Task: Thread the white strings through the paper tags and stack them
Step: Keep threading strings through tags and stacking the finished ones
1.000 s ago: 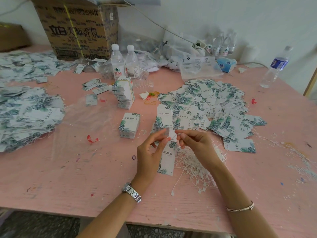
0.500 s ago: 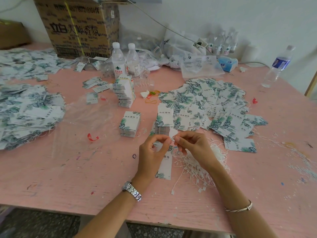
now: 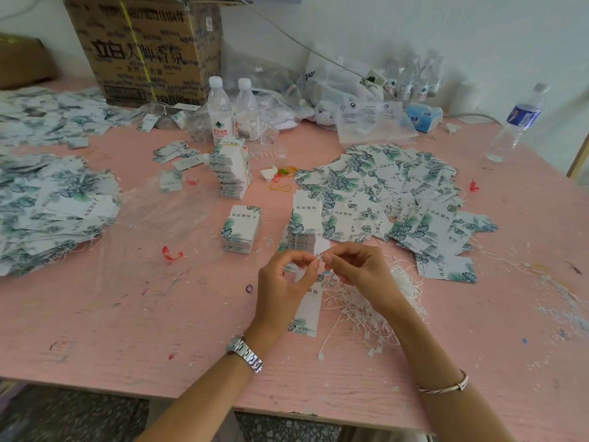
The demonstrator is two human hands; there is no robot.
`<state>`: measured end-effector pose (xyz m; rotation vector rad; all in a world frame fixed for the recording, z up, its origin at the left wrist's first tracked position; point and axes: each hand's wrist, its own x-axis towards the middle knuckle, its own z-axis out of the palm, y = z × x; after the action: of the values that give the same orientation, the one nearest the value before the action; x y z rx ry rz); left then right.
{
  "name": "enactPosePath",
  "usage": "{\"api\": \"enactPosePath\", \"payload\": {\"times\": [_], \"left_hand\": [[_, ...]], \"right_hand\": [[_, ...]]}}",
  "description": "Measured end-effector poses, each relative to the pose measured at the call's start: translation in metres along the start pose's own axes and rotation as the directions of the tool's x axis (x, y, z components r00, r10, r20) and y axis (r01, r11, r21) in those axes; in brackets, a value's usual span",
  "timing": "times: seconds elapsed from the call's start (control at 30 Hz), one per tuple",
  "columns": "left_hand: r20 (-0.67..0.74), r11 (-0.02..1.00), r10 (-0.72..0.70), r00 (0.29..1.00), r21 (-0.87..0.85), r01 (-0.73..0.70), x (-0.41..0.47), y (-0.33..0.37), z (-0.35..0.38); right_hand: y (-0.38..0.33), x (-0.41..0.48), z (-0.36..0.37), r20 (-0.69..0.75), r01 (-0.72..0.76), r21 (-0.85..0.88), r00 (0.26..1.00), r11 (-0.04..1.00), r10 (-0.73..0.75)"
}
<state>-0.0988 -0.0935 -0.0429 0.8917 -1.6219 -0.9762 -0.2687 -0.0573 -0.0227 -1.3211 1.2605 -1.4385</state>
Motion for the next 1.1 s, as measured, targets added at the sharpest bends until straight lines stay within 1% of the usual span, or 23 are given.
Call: {"api": "enactPosePath", "payload": {"times": [0.17,0.33,0.53,0.63,0.87,1.1], "left_hand": [[-0.004,1.000,0.005,1.000,0.001,-0.005,0.0012,-0.0009,0.0002],[0.022,0.999,-0.019,1.000,-0.027,0.020,0.0016,-0.0035,0.0011],[0.021,0.999,-0.038,0.999,-0.028,0.039,0.0017,-0.0041,0.0018],[0.023,0.999,-0.022,1.000,-0.024,0.022,0.0012,-0.0042,0.0013],[0.057,0.999,-0.029,0.998,-0.025,0.030,0.0009,-0.0028,0.0007],[0.090,1.000,-0.021,0.996,-0.017,0.023,0.0005,-0.0040,0.0013]], "right_hand": [[-0.0024,-0.0007,0.0008,-0.004,0.007,-0.002,1.000,1.000,-0.007],[-0.0033,-0.0004,0.0008,-0.025,0.025,-0.033,0.999,0.999,-0.026],[-0.0033,-0.0004,0.0020,-0.008,0.056,-0.033,0.998,0.998,-0.056],[-0.0034,-0.0007,0.0022,0.008,0.066,-0.037,0.998,0.997,-0.066],[-0.0047,-0.0012,0.0025,-0.013,0.122,-0.169,0.992,0.978,-0.126],[-0.0024,-0.0007,0.0022,-0.005,0.128,-0.202,0.991,0.971,-0.132]]}}
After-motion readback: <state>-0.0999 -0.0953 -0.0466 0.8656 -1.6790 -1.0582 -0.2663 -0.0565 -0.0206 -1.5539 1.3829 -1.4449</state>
